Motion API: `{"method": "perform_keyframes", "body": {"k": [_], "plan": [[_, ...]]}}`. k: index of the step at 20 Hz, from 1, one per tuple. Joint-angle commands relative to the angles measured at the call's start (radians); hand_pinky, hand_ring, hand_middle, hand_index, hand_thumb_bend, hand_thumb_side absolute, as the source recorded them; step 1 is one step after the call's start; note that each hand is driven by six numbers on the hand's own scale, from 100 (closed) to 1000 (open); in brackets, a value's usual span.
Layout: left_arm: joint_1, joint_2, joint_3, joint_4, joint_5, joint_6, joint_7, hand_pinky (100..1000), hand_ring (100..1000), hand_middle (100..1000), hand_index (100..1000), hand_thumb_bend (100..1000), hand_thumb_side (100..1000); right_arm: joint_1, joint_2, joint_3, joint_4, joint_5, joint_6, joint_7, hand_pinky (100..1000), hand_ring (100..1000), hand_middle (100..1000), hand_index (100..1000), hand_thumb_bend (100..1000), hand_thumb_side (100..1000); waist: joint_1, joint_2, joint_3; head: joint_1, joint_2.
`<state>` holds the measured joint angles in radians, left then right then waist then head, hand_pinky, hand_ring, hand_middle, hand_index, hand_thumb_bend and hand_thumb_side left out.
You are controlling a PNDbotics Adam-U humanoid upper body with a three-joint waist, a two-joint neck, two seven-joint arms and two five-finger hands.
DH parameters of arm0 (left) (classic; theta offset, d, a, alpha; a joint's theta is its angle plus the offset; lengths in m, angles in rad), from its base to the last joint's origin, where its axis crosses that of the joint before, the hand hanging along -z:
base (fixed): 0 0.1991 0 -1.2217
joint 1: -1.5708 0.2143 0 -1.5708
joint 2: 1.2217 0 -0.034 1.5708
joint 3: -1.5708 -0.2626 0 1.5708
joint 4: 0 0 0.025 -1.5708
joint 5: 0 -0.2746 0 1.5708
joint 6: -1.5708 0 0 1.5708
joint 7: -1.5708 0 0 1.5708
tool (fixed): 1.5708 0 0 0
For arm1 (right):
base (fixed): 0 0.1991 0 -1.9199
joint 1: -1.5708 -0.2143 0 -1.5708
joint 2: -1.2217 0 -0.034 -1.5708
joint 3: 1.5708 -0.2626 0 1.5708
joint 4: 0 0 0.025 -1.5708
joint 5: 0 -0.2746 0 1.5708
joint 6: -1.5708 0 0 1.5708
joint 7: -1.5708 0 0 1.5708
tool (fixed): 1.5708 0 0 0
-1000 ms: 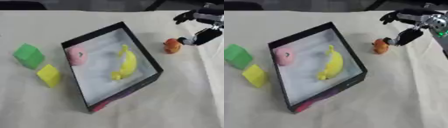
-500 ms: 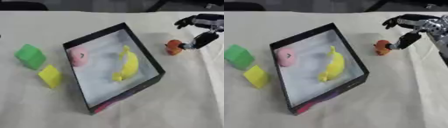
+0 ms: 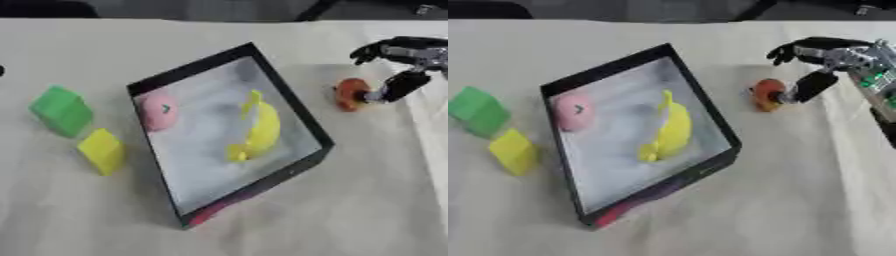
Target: Pick up objects on the table and place them in the box.
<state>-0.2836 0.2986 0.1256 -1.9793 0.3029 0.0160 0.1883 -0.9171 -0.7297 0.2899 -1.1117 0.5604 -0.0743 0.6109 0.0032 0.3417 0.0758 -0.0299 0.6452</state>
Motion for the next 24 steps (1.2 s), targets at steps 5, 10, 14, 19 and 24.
{"method": "perform_keyframes", "body": {"k": [5,10,14,19,24], "plan": [[-0.018,0.015,-0.001,-0.021,-0.003,-0.002,-0.003,805,773,778,803,199,918,-0.018,-0.001,-0.025,0.060,0.052,-0.003,-0.015,967,924,825,937,378,288,-0.001,0.005,0.005,0.006,-0.019],[-0.016,0.015,-0.001,-0.021,-0.005,-0.001,-0.004,805,773,778,803,198,918,-0.012,-0.008,-0.020,0.051,0.056,-0.018,-0.010,943,890,665,820,318,300,-0.001,0.005,0.003,0.011,-0.014],[-0.014,0.017,-0.003,-0.021,-0.004,-0.001,-0.005,804,773,778,803,198,918,-0.005,-0.023,-0.010,0.016,0.031,-0.005,-0.016,903,819,566,730,226,330,-0.002,0.001,0.001,0.012,-0.013],[-0.014,0.018,-0.004,-0.021,-0.003,-0.002,-0.007,804,773,778,803,198,917,-0.001,-0.029,0.001,-0.007,-0.002,0.024,-0.025,882,779,522,686,141,332,-0.003,-0.004,0.000,0.012,-0.012],[-0.012,0.019,-0.007,-0.021,-0.003,0.001,-0.009,804,773,778,802,197,916,0.002,-0.036,0.010,-0.036,-0.048,0.041,-0.031,870,748,505,669,100,286,-0.005,-0.007,-0.001,0.015,-0.008]]}}
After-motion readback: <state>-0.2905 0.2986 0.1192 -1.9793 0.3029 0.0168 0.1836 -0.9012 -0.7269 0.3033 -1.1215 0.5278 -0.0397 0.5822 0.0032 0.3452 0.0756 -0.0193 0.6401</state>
